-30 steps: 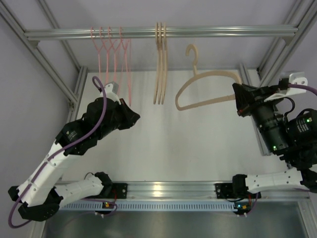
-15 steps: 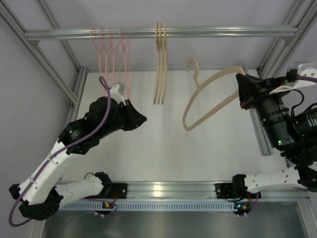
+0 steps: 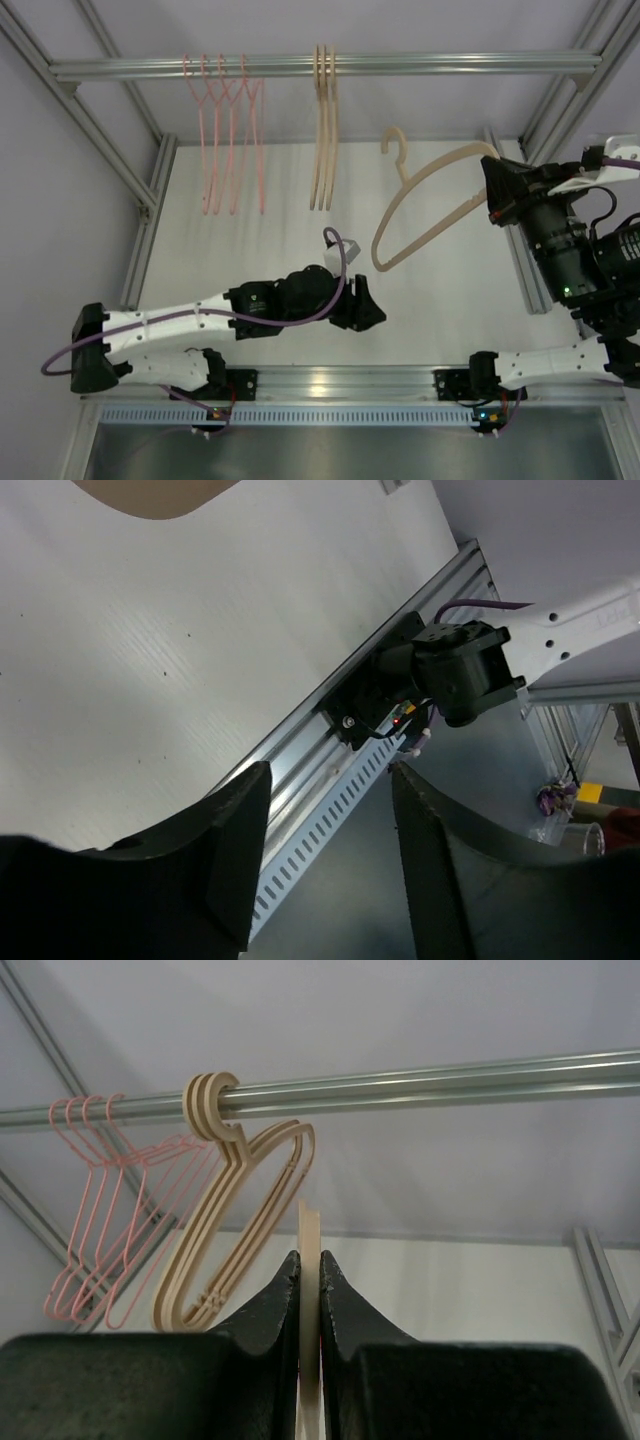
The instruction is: Organize the hangers
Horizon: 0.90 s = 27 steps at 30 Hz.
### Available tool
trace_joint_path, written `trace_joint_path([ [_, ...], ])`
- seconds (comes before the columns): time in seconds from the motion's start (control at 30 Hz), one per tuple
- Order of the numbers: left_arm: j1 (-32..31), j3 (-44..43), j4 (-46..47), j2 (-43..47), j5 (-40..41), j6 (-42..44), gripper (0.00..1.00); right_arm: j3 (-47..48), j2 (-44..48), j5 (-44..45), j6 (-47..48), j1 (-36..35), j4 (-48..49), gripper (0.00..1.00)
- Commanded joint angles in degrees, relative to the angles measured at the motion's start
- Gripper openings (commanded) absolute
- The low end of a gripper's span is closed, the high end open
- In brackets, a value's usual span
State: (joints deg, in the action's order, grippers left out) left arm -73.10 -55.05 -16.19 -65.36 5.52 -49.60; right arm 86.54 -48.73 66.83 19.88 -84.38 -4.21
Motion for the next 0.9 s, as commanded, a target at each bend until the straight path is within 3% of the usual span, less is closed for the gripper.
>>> trace_joint_path([
  [0.0,0.3,1.2,20.6,-1.2,-0.2,-1.0,0.60,1.3,0.3,0.7,-1.8,-0.7,-2.3,0.00],
  [0.27,-0.7,-10.9,24.5,-17.8,-3.1,3.5,0.61,6.0,-2.7,-0.7,-2.8,-0.8,-5.1,0.00],
  [0.4,-0.6,-12.1,26.7,-20.1,-0.2,4.4,0.62,8.5,-3.1,-1.7,-2.8,-0.8,-5.8,0.00],
  [0.7,-0.6,-19.2,19.3,-22.2,9.2,7.7,0.62,10.6,-1.0,-4.7,-5.9,-0.8,-9.7,0.00],
  [0.87,0.6,-28.7,10.8,-25.2,12.8,9.9,0.62,8.5,1.0,-5.6,-7.3,-0.8,-9.7,0.00],
])
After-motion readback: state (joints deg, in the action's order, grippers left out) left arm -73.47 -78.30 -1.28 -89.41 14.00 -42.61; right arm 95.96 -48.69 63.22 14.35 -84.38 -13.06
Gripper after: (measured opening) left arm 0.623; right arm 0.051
